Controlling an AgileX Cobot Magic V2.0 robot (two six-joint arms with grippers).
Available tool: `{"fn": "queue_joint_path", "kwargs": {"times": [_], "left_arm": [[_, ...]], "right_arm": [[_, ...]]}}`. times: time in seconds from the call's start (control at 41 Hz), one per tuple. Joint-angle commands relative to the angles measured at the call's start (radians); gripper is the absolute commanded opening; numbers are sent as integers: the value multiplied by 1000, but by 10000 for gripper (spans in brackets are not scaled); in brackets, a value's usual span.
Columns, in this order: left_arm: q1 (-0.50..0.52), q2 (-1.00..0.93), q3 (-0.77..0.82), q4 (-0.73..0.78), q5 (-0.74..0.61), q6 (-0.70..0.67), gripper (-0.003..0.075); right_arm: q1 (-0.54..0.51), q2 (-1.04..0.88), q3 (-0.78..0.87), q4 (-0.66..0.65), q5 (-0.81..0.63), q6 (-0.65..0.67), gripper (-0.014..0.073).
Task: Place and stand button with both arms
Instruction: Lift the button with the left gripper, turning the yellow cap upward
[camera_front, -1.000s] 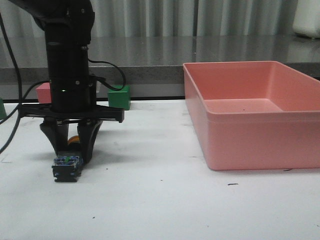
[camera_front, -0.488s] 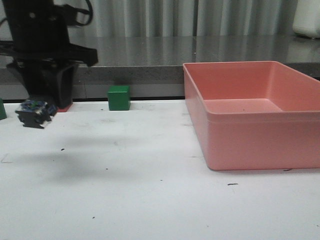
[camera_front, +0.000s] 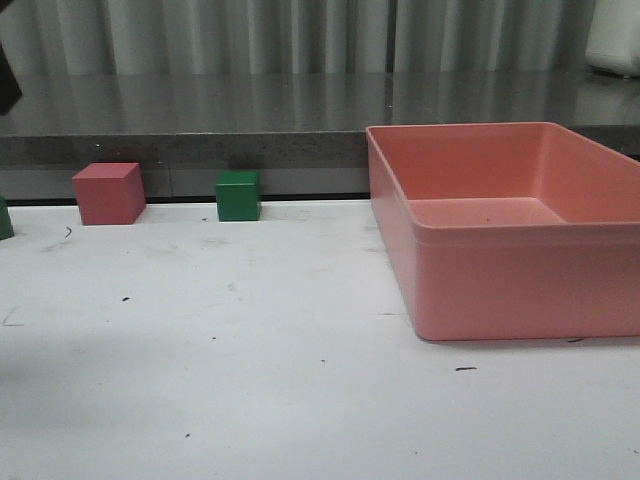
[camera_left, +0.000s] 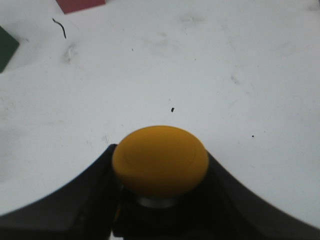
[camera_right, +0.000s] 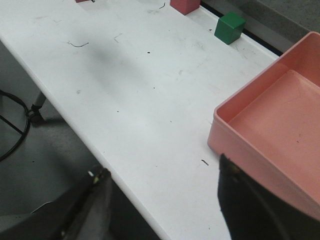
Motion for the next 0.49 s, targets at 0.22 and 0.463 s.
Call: {"fn": "queue_joint_path", "kwargs": {"times": [0.22,0.463], "left_arm": [[1,-345,359,27,-548,3,239],[1,-424,647,9,-1016,3,239]], "right_arm": [[-3,5,-26,-6,-64,-7,479],[-3,5,-26,-6,-64,-7,479]]}}
